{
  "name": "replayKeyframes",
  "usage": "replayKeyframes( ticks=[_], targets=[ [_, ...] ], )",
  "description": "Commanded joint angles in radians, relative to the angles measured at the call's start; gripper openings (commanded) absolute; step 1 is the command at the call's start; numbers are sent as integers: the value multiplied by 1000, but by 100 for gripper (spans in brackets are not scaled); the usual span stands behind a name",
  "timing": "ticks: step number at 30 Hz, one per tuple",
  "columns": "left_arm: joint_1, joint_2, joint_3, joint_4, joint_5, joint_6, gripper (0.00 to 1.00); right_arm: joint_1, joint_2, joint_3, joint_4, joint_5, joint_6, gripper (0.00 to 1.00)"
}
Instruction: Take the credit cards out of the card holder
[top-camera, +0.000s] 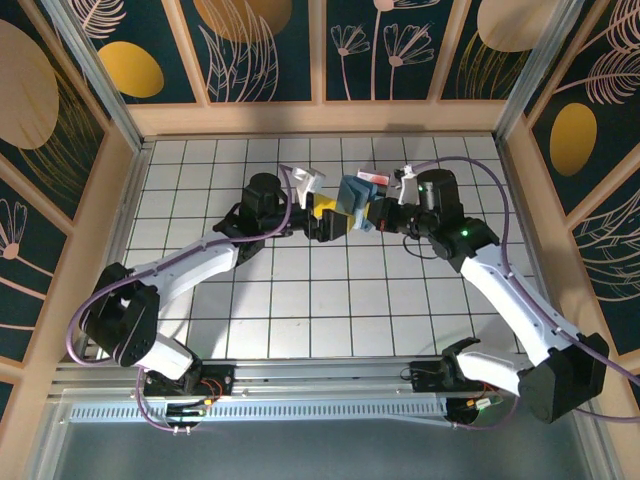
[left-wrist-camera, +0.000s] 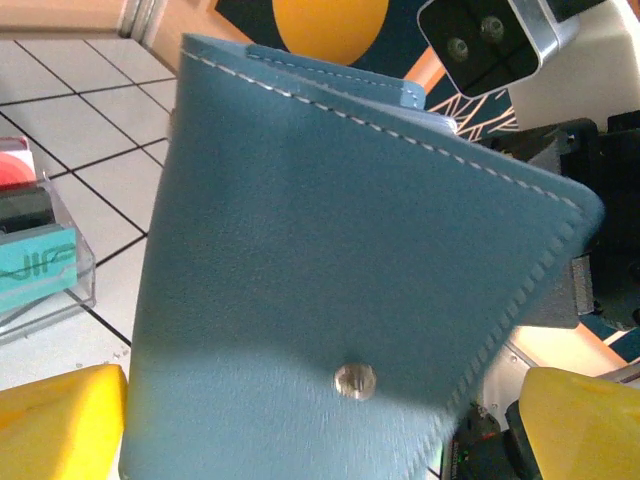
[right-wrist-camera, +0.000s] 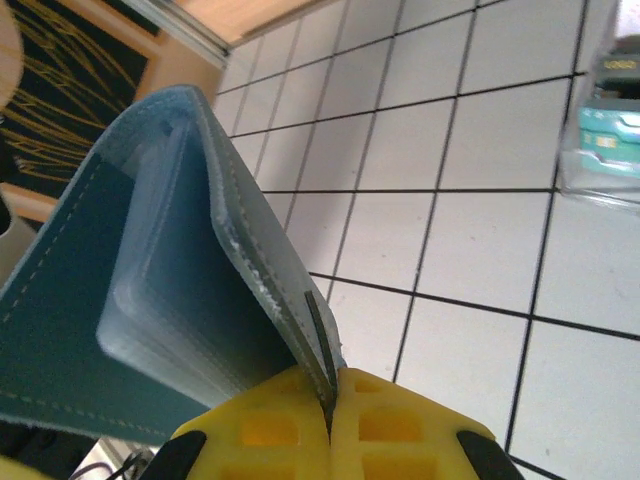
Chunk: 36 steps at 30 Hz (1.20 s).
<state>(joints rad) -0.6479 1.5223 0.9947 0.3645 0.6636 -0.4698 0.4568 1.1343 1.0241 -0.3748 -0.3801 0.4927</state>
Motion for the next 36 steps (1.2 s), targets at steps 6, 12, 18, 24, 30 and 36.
replayKeyframes(
  ticks=[6, 12, 18, 24, 30, 36],
  targets=[
    [-13, 37, -4, 60, -24, -17, 99, 50, 46, 83, -125, 135, 18, 0],
    [-14, 88, 9, 51, -41, -24, 93, 74, 98, 162, -249, 229, 11, 0],
    [-17, 126, 9, 90, -24, -43, 90, 85, 123, 177, -269, 242, 18, 0],
    [-19, 130, 7, 96, -25, -46, 94, 112, 137, 186, -275, 254, 20, 0],
    [-22, 140, 2, 122, -27, -63, 94, 123, 153, 203, -279, 258, 12, 0],
    [-21, 125, -1, 88, -38, -45, 68, 125, 142, 189, -265, 262, 7, 0]
  ],
)
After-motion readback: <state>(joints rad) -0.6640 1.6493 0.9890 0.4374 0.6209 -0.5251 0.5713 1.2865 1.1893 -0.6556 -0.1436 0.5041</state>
